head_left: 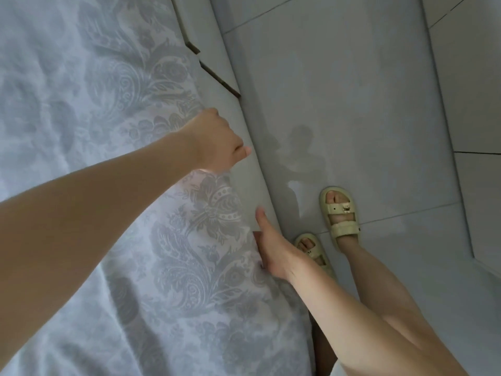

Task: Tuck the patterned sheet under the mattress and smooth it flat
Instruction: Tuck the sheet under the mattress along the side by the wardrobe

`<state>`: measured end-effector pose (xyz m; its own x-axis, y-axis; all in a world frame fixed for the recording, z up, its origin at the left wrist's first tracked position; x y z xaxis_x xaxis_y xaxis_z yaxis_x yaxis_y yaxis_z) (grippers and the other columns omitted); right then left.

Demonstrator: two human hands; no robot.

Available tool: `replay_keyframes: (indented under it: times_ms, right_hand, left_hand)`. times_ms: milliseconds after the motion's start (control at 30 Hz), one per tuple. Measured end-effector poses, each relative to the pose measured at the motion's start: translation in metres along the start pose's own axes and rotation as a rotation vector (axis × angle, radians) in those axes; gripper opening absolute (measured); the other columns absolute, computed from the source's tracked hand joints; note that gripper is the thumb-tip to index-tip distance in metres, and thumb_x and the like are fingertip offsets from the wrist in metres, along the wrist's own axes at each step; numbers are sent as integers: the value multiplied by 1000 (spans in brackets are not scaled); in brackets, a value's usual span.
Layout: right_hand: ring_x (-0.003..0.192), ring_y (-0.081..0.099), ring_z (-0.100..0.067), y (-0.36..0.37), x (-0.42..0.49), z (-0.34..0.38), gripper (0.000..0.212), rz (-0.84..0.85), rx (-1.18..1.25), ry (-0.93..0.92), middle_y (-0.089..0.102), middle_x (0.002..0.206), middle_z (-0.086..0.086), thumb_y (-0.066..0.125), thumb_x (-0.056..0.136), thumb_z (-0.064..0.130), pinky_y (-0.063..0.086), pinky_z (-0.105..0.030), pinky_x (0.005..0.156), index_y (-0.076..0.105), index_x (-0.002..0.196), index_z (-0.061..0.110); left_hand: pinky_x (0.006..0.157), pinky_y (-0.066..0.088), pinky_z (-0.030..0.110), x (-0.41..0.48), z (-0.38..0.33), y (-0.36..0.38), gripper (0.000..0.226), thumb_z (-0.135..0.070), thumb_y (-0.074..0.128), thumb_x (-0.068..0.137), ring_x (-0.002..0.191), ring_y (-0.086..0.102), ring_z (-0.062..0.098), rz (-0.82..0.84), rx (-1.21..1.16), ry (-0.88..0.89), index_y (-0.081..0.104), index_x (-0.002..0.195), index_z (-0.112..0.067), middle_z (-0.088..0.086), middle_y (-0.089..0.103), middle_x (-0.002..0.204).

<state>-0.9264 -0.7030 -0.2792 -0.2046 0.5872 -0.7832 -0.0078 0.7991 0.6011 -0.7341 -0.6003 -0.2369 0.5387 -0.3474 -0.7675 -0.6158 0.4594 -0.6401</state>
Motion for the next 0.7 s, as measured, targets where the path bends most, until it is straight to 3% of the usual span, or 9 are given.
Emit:
replay_keyframes:
  times_ms: [100, 200, 333, 433, 500, 600, 700]
  right_hand:
    - [105, 64, -25, -41, -19, -34, 95, -124, 56, -40, 70, 111, -9, 11, 80, 79, 45, -41, 99, 65, 117, 11]
    - [115, 59, -24, -40, -24, -60, 96, -50, 84, -31, 65, 122, -9, 19, 74, 82, 37, -45, 107, 58, 128, 12]
    - [107, 64, -17, 1, -11, -61, 72, 53, -6, 13, 69, 115, -3, 22, 87, 72, 51, -32, 89, 63, 121, 23]
    - [115, 59, -21, -1, -4, -62, 79, 61, -11, 43, 65, 122, -5, 19, 83, 77, 47, -35, 96, 62, 122, 22]
    - [115, 59, -26, -14, -10, -67, 87, 25, 56, 37, 65, 121, -10, 13, 83, 78, 46, -38, 96, 63, 120, 17]
    - [110, 61, -31, -33, -19, -78, 98, -19, 172, -11, 67, 115, -17, 8, 82, 79, 47, -43, 93, 66, 115, 6]
    - [100, 65, -26, -58, -30, -85, 81, -231, 155, -135, 71, 105, -12, 15, 91, 67, 51, -38, 86, 66, 110, 7]
  left_hand:
    - [93, 37, 35, -10, -9, -12, 56, -41, 21, 99, 93, 52, 19, -145, -102, 72, 70, 92, -17, -1, 64, 95]
    - [97, 37, 34, -30, -35, -8, 57, -42, 19, 99, 92, 54, 17, -117, -80, 203, 69, 88, -17, -4, 66, 91]
    - [96, 39, 34, -43, -63, 17, 59, -40, 11, 100, 88, 56, 16, 31, 87, 221, 65, 86, -20, -6, 66, 85]
    - [88, 37, 32, -36, -72, 23, 55, -35, 12, 102, 78, 54, 18, 107, 186, 173, 51, 67, -19, -4, 54, 67]
    - [87, 34, 32, -29, -75, 24, 49, -32, 15, 102, 75, 51, 18, 162, 240, 137, 38, 61, -18, -4, 48, 66]
    - [91, 32, 34, -21, -76, 30, 37, -29, 18, 102, 80, 50, 19, 271, 239, 50, 40, 73, -20, -3, 50, 74]
    - [92, 31, 34, -25, -76, 22, 45, -30, 17, 102, 70, 44, 18, 190, 176, 16, 38, 64, -19, -3, 43, 63]
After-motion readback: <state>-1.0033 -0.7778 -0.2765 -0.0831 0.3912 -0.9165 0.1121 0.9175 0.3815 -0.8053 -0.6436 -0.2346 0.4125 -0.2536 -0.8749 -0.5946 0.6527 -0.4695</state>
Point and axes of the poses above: each hand's wrist, its own x-axis towards the middle knuckle, its own y-axis out of the palm, z = x × y, the point moved 7 cm from there along x, towards the middle knuckle
